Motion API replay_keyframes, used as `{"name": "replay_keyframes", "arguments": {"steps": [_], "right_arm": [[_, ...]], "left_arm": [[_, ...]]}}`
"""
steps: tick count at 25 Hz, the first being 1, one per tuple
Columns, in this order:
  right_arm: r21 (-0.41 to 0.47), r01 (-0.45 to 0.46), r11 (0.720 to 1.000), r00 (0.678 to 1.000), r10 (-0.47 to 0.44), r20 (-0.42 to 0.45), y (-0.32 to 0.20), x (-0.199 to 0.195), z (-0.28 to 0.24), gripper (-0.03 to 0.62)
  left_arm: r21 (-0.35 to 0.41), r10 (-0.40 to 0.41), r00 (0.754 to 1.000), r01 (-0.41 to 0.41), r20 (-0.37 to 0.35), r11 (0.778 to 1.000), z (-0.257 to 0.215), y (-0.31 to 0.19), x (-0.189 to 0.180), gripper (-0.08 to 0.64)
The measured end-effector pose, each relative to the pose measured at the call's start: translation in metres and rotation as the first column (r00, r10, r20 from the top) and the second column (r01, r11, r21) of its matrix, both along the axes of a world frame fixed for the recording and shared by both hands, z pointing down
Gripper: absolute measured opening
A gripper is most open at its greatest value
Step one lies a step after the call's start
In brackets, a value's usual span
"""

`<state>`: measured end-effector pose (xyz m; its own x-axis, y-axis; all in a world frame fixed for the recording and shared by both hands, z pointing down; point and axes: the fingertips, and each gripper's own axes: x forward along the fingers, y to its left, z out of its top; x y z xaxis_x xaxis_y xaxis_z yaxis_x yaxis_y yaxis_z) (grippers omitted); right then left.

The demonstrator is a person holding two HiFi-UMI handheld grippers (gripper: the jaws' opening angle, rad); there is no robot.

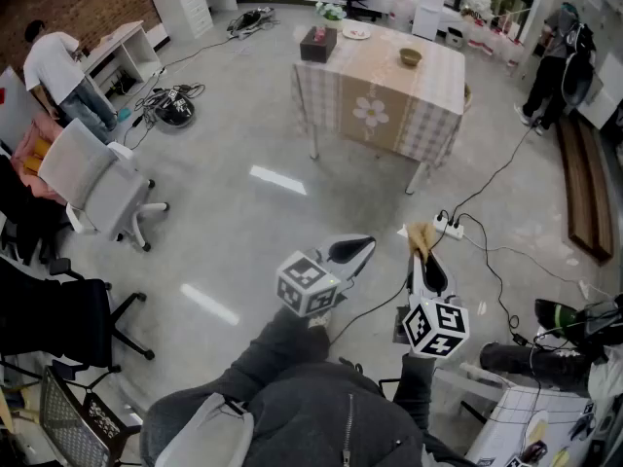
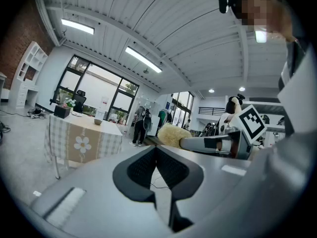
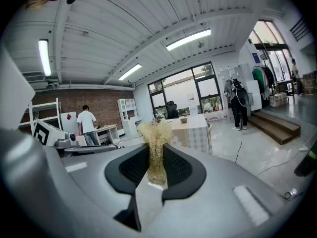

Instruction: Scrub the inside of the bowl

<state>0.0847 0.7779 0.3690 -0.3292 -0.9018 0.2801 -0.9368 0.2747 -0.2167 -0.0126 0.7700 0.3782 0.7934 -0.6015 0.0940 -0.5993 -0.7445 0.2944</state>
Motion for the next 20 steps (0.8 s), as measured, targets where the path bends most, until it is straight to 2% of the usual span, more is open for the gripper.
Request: {"name": "replay_keyframes", "arguments": {"steps": [6, 10, 13, 20], "right_arm": [[0.004, 0.004, 1.0, 1.0, -0.004, -0.012, -0.038, -0.027, -0.005, 0.08], [0.017, -0.026, 1.0, 0.999, 0.026, -0.031, -0.057, -0.037, -0.005, 0.08], [0.023, -0.065, 0.998, 0.998, 0.066, -0.025, -0.062, -0.038, -0.001, 0.08], [-0.013, -0.119, 0.993, 0.992, 0.119, -0.031, -0.062, -0.036, 0.014, 0.083]], "left_arm": [[-0.011, 0.01, 1.0, -0.01, -0.014, 1.0, -0.001, -0.037, -0.022, 0.011], [-0.015, 0.033, 0.999, -0.033, -0.02, 0.999, 0.002, -0.053, -0.037, 0.011], [-0.023, 0.054, 0.998, -0.055, -0.022, 0.998, 0.009, -0.059, -0.047, 0.011], [-0.08, 0.044, 0.998, -0.047, -0.041, 0.996, 0.03, -0.069, -0.064, 0.011]]}}
